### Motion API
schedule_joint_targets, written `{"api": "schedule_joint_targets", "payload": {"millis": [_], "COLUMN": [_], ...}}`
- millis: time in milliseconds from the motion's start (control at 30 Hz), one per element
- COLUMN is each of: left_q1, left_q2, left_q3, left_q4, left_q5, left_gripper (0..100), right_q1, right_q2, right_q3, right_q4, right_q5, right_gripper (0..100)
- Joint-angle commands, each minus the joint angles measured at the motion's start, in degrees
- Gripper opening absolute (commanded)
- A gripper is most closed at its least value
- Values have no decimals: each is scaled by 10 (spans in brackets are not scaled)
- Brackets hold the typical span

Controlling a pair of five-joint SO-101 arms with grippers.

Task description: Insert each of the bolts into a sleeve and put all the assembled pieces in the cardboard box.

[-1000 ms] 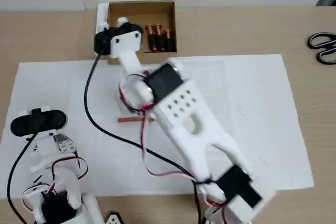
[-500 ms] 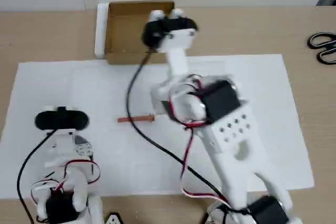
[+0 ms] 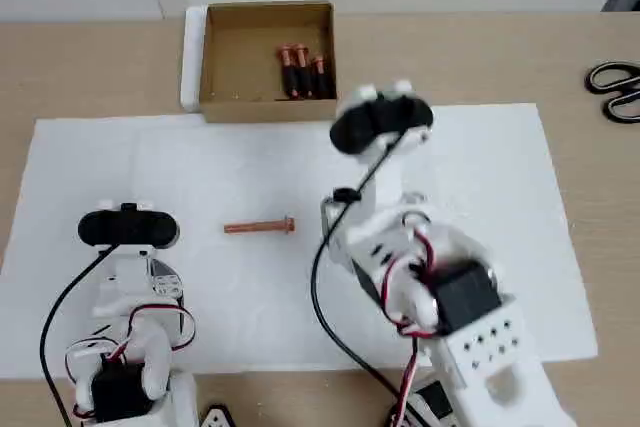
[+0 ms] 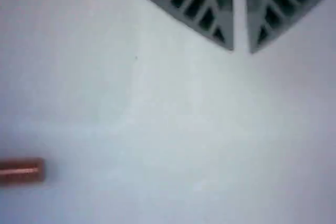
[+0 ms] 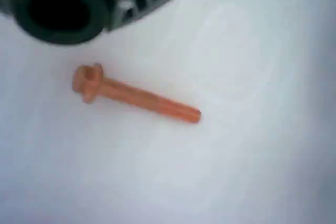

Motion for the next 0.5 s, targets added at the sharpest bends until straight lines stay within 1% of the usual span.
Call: {"api": "schedule_joint_targets", "payload": {"millis": [0,167,367,467], "left_q1": [4,4,4,4], "left_q2": [-6,-5,-5,7], "left_q3": [-3,-3,-12,-51], "left_q4": [-15,-14,-11,-10], "left_q5": [4,4,1,-5], "left_gripper": [7,7,7,7], "right_q1": [35,94,125,143], "right_q2": [-74,-161,-272,-334], "right_q3": [69,154,238,269], "right_q4": [-51,-110,-152,-165], "right_q5": [-2,-2,-1,28], "right_gripper": [5,5,5,5]}}
